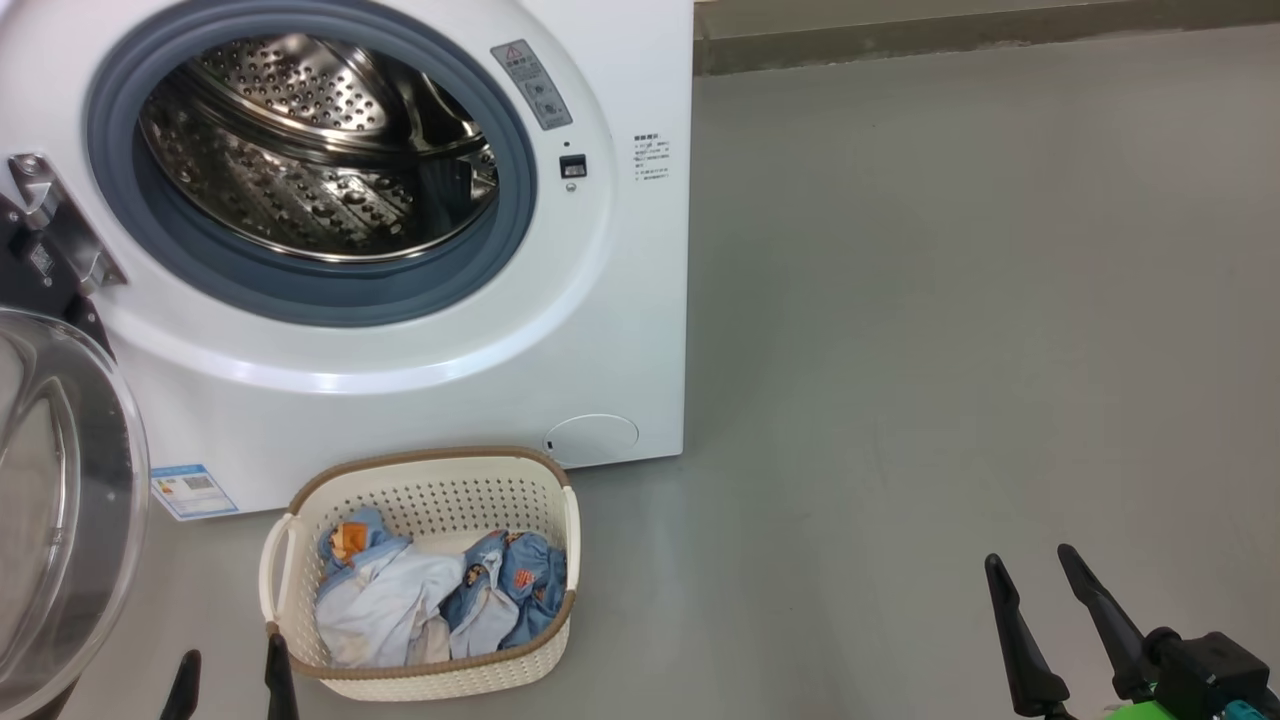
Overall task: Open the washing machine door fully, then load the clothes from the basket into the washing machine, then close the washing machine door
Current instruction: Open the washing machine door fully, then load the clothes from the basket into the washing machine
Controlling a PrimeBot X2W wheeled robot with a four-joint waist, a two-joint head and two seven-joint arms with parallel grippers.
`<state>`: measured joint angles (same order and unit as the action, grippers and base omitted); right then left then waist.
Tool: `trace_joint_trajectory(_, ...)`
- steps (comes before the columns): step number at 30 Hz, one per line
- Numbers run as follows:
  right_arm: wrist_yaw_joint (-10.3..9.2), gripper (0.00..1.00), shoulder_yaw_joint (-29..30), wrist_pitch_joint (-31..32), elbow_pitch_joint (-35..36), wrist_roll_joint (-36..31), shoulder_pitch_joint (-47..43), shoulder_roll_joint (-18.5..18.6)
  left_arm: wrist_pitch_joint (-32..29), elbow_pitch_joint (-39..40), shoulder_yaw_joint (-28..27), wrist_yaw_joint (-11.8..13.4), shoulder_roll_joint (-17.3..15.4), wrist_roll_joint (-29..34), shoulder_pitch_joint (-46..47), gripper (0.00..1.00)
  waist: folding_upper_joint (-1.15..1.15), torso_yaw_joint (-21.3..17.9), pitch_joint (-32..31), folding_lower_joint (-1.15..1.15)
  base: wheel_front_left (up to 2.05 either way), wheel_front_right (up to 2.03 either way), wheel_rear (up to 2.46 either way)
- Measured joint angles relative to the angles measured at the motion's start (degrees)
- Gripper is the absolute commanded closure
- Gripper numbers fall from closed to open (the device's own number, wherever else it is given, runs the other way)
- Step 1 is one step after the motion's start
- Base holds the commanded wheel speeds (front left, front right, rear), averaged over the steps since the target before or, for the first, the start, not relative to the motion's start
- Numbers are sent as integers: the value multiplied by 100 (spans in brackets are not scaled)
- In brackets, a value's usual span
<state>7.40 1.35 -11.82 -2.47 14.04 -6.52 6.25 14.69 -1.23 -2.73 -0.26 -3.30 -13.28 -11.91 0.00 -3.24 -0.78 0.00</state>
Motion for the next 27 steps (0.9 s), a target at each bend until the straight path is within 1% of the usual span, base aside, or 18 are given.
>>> trace_joint_trajectory(10, 0, 0, 55, -40, 26, -35, -49, -56, 0, 78, -127, -8, 18, 19, -110, 0, 0, 65, 16, 0, 0, 0, 0)
trace_joint_trajectory(27, 0, 0, 59, -97, -146, -35, -42, -80, 0, 77, -146, -34, 20, 57, -109, 0, 0, 168, 78, 0, 0, 0, 0)
